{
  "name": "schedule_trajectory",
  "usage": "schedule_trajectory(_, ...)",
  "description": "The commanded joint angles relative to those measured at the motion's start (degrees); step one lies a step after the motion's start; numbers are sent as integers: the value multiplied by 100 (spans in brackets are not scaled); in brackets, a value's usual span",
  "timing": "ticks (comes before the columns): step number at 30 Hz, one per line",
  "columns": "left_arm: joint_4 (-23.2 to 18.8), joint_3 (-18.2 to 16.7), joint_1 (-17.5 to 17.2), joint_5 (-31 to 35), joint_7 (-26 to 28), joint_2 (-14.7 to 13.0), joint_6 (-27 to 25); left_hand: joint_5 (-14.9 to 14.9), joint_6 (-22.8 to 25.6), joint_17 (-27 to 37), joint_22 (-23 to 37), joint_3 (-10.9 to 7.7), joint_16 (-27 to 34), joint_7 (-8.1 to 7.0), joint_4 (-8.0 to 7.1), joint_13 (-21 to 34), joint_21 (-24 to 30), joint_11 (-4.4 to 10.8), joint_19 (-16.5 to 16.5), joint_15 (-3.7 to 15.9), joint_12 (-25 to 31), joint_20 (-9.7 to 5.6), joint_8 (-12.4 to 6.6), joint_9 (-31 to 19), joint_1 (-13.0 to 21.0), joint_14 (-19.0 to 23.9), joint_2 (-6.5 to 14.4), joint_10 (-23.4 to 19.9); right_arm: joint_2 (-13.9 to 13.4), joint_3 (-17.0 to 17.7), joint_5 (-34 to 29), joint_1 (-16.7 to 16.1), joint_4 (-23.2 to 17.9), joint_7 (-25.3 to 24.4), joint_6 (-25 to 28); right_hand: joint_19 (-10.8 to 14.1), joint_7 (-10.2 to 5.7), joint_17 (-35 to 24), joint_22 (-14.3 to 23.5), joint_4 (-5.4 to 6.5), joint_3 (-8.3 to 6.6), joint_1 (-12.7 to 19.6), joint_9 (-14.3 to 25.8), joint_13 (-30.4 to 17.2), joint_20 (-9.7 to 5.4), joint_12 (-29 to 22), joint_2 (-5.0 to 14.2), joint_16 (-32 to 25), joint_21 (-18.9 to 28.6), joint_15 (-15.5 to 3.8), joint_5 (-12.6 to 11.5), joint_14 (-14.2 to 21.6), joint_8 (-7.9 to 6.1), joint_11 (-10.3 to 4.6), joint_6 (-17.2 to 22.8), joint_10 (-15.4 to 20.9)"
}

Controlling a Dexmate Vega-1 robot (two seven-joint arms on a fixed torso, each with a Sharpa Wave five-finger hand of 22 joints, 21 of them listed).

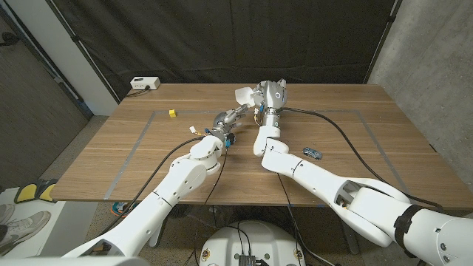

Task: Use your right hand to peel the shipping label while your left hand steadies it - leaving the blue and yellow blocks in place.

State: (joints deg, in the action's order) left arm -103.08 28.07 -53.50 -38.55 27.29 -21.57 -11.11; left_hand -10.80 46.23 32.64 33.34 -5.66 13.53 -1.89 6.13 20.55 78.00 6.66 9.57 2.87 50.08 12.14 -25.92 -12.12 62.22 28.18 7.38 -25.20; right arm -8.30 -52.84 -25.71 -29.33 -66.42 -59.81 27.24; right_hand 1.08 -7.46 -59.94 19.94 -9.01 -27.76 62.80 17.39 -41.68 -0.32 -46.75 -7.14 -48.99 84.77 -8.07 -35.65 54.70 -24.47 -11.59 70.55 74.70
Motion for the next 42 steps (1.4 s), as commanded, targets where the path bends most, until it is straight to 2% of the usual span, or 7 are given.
schedule_trajectory(1,141,23,139,-67,82,80,-21,14,-224,7,25,-79,-23,-89,27,36,68,48,223,235,47,19,142,34,110,87,13,-27,-20,8,54,32,83,37,-195,-35,140,-20,-9,-4,-53,-59,26,1,21,17,0,-27,44,-503,-37,46,-17,6,143,23)
schedule_trajectory(25,410,150,375,44,212,166,-70,-156,696,113,35,-1039,-83,212,-108,481,229,187,207,439,391,24,-245,-262,490,238,371,-18,24,-8,131,212,528,-99,-753,-54,128,-26,-154,-5,-100,-100,38,-52,10,43,-8,-33,146,-505,-30,42,-12,1,147,27)
schedule_trajectory(32,619,343,528,614,310,172,152,-547,641,506,203,-1504,102,424,-332,1096,462,40,331,616,816,0,-856,-1025,378,251,253,96,-70,0,143,167,287,104,-636,-90,45,6,-179,34,-76,-132,18,-105,51,99,67,-9,230,-493,41,-27,52,8,25,-136)
schedule_trajectory(34,649,369,544,745,333,182,217,-620,622,548,209,-1537,116,417,-335,1147,476,49,315,615,860,-13,-931,-1115,363,235,231,45,-142,-9,135,140,135,270,-522,-188,20,42,-214,85,75,-281,-10,-117,145,248,73,8,277,-479,233,-146,167,45,-230,-520)
schedule_trajectory(37,699,414,558,972,348,177,351,-706,606,614,210,-1565,153,395,-355,1210,497,72,250,616,892,-32,-1035,-1233,322,241,206,32,-243,-9,141,94,-149,614,-207,-327,-23,361,-472,140,360,-680,-226,403,337,945,61,264,181,-471,1090,-638,789,190,-1372,-1526)
schedule_trajectory(40,691,414,566,1067,299,150,365,-778,548,685,207,-1598,188,365,-370,1278,513,96,186,626,923,-36,-1132,-1360,284,242,184,22,-377,-49,120,70,-462,1061,182,-447,-1,1200,-766,198,313,-1146,-430,1127,482,1952,182,945,59,-425,1859,-1155,1313,392,-2379,-2613)
schedule_trajectory(42,664,405,576,1071,244,123,302,-819,542,723,202,-1622,199,347,-371,1318,516,98,158,644,940,-40,-1200,-1436,268,227,167,19,-477,-48,166,58,-677,1402,363,-584,-9,1883,-863,333,209,-1656,-499,1443,565,2519,228,1506,-28,-274,2105,-1331,1360,605,-2825,-3180)
